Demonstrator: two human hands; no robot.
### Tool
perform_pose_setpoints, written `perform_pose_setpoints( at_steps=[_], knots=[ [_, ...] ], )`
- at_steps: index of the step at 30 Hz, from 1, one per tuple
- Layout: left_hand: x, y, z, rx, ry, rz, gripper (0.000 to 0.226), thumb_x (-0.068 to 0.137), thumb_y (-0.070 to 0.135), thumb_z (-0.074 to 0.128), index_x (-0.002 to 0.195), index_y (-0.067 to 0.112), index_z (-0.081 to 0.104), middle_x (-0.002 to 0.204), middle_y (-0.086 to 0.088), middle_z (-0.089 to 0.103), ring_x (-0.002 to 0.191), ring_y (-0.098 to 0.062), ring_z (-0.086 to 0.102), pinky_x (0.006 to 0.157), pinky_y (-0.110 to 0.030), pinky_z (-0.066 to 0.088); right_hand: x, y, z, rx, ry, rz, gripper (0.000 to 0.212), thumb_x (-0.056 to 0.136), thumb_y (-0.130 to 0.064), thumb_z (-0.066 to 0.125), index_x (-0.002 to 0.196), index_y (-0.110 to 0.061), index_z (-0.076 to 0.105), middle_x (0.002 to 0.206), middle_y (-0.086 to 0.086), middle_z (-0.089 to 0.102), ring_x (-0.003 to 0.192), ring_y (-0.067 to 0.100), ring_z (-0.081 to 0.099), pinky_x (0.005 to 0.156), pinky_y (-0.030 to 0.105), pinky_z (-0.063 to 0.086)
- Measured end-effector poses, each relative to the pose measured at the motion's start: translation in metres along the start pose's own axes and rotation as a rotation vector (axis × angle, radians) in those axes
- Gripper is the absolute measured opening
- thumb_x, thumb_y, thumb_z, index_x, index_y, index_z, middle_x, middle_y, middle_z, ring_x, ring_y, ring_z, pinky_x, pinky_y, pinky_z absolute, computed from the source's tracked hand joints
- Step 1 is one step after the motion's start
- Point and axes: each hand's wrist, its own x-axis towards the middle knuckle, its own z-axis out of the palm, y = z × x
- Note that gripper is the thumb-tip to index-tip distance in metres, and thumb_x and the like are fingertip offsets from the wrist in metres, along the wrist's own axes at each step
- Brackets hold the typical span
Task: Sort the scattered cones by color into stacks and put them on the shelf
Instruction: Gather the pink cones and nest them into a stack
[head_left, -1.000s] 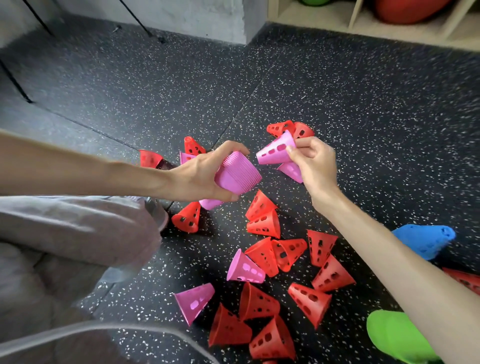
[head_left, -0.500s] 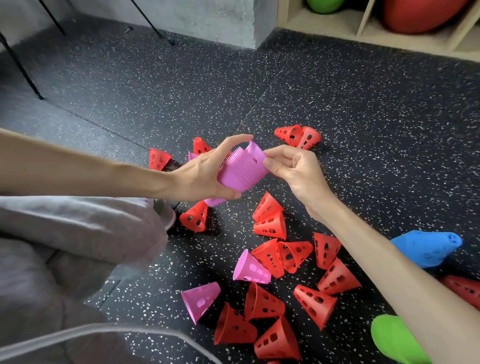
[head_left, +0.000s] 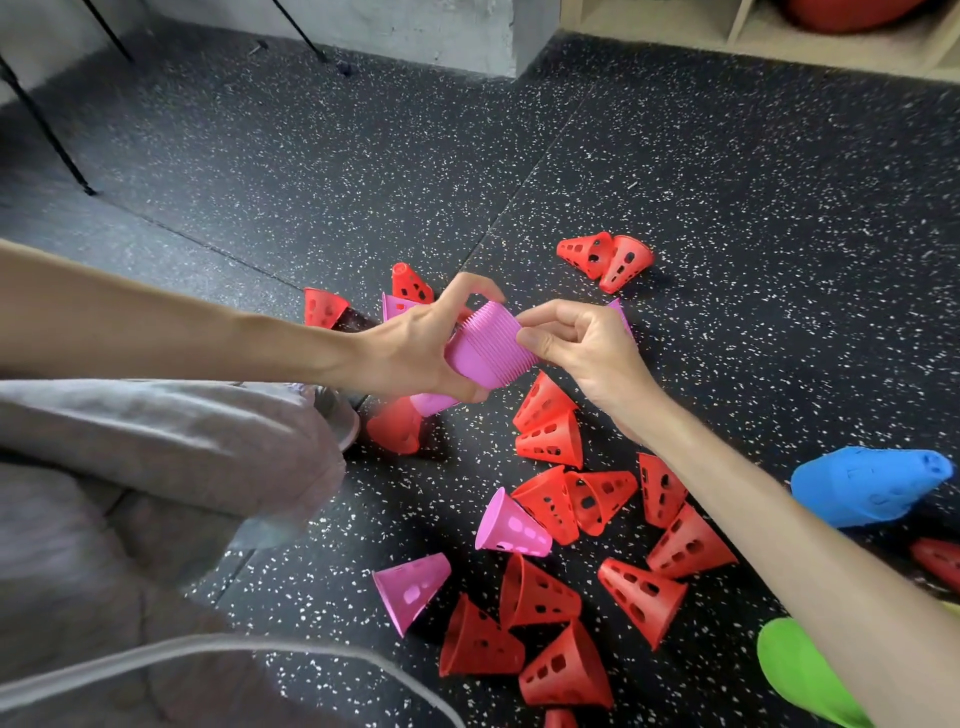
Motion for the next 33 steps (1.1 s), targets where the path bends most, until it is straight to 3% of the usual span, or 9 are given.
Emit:
perform_pose_setpoints(
  at_steps=[3, 8, 12, 16, 19, 23, 25, 28, 33],
  knots=[
    [0.000, 0.000, -0.001, 0.018, -0.066, -0.023, 0.087, 0.076, 0.026, 0.089, 0.135, 0.037, 0.027, 0.118, -0.016, 0.063, 0.100, -0.028, 0.065, 0.089, -0.051, 0.053, -0.002, 0.003, -0.005, -0.073, 0.029, -0.012, 0.017, 0.088, -0.024, 0.076, 0.101, -0.014, 0.075, 0.084, -0.005, 0.077, 0.084, 0.005, 0.071, 0.081, 0.018, 0.054],
    [-0.001, -0.006, 0.001, 0.065, -0.105, -0.055, 0.087, 0.075, 0.022, 0.089, 0.135, 0.032, 0.026, 0.102, -0.003, 0.062, 0.089, -0.020, 0.062, 0.085, -0.048, 0.054, -0.006, 0.016, -0.016, -0.193, 0.010, 0.032, 0.009, 0.087, -0.034, 0.078, 0.086, -0.027, 0.072, 0.070, -0.001, 0.072, 0.071, 0.012, 0.068, 0.081, 0.038, 0.055],
    [0.000, -0.014, 0.001, 0.126, -0.065, -0.092, 0.089, 0.074, 0.018, 0.089, 0.136, 0.027, 0.025, 0.097, -0.003, 0.063, 0.078, -0.013, 0.060, 0.073, -0.040, 0.055, -0.014, 0.029, -0.006, -0.293, -0.081, 0.087, 0.008, 0.087, -0.026, 0.079, 0.086, -0.025, 0.071, 0.078, 0.008, 0.074, 0.069, 0.013, 0.070, 0.073, 0.034, 0.057],
    [0.002, -0.019, -0.002, 0.124, -0.074, -0.104, 0.091, 0.073, 0.019, 0.090, 0.135, 0.030, 0.024, 0.101, -0.001, 0.066, 0.084, -0.014, 0.065, 0.074, -0.040, 0.057, -0.029, 0.048, 0.013, -0.482, -0.318, 0.129, 0.011, 0.087, -0.026, 0.079, 0.093, -0.034, 0.075, 0.089, -0.009, 0.073, 0.085, 0.008, 0.069, 0.086, 0.038, 0.057],
    [0.003, -0.019, -0.003, 0.116, -0.084, -0.095, 0.090, 0.073, 0.019, 0.090, 0.134, 0.031, 0.024, 0.103, -0.002, 0.066, 0.088, -0.016, 0.066, 0.077, -0.043, 0.057, -0.037, 0.064, 0.025, -0.656, -0.512, 0.112, 0.021, 0.089, -0.029, 0.076, 0.107, -0.039, 0.072, 0.105, -0.008, 0.067, 0.104, 0.012, 0.062, 0.099, 0.042, 0.048],
    [0.002, -0.017, 0.000, 0.118, -0.106, -0.059, 0.084, 0.075, 0.019, 0.089, 0.130, 0.031, 0.025, 0.095, 0.001, 0.065, 0.077, -0.009, 0.062, 0.065, -0.025, 0.049, -0.044, 0.073, 0.031, -0.900, -0.657, 0.097, 0.032, 0.090, -0.026, 0.073, 0.117, -0.043, 0.069, 0.120, -0.002, 0.061, 0.118, 0.022, 0.051, 0.106, 0.046, 0.036],
    [0.001, -0.016, 0.001, 0.130, -0.118, -0.048, 0.084, 0.076, 0.019, 0.088, 0.132, 0.030, 0.026, 0.091, 0.004, 0.061, 0.073, -0.004, 0.057, 0.059, -0.017, 0.043, -0.047, 0.074, 0.029, -0.984, -0.675, 0.064, 0.030, 0.091, -0.024, 0.072, 0.116, -0.041, 0.070, 0.120, -0.003, 0.062, 0.115, 0.020, 0.051, 0.105, 0.043, 0.033],
    [-0.001, -0.016, 0.002, 0.150, -0.129, -0.046, 0.086, 0.077, 0.019, 0.087, 0.137, 0.029, 0.026, 0.087, 0.006, 0.055, 0.070, -0.004, 0.052, 0.058, -0.019, 0.038, -0.049, 0.076, 0.026, -1.026, -0.635, 0.031, 0.017, 0.092, -0.027, 0.071, 0.106, -0.037, 0.072, 0.109, -0.005, 0.062, 0.105, 0.016, 0.048, 0.102, 0.042, 0.034],
    [0.000, -0.018, 0.002, 0.139, -0.134, -0.036, 0.088, 0.076, 0.020, 0.088, 0.137, 0.028, 0.026, 0.091, 0.006, 0.057, 0.074, -0.004, 0.054, 0.063, -0.022, 0.041, -0.047, 0.078, 0.023, -0.862, -0.509, 0.110, 0.011, 0.093, -0.021, 0.068, 0.092, -0.032, 0.067, 0.099, -0.006, 0.064, 0.098, 0.016, 0.057, 0.091, 0.037, 0.044]
  ],
)
